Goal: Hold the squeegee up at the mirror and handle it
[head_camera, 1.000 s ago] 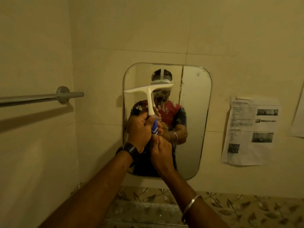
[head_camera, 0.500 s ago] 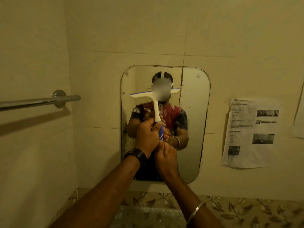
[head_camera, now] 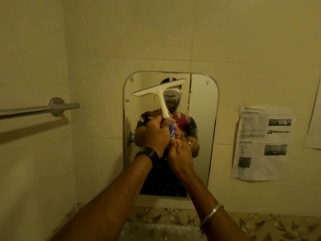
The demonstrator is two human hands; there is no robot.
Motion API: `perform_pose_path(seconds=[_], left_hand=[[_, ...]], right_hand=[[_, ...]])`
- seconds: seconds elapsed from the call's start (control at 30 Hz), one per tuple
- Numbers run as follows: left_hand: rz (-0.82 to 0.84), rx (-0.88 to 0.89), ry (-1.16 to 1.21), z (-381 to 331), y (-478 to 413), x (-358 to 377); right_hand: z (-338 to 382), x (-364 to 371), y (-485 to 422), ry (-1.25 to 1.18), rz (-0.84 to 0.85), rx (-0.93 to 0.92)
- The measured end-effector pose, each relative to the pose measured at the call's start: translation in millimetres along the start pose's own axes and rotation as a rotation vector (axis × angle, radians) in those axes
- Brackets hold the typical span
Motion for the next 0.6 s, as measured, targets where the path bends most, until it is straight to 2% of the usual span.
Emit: perform_pose_path(seconds=[0.13,0.27,0.4,0.5,0.6], left_hand=[[0.031,0.012,-0.061,7.7,18.6,7.2],[0.02,0.019,0.008,-9.1,10.1,0.0],[-0.05,0.071,0.017,-26.3,-7.6,-9.0],[-0.061,0.058,0.025,-23.7,-11.4,-2.2],[-0.016,0.017,-0.037,-14.7,-0.4,16.3]], right_hand=[[-29.1,-0.5,17.5,-0.047,-0.024,0.067],[12.6,-11.7,11.8,-0.042,-0.04,-0.087],[48.7,-16.2,-9.5,0.109,-0.039,-0.185],[40.8,-18.4,-16.2,0.157,-0.036,-0.155],[6.5,-22.9,-8.4,0.018,-0.038,-0.046]])
Point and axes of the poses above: each hand's wrist, its own y-axis away from the middle knuckle, its own x-axis out of the palm, z = x × y, the point moved 9 cm from there along -y, towards the middle knuckle, and after that the axes turned 7 degrees about x, right-handed, at the moved point
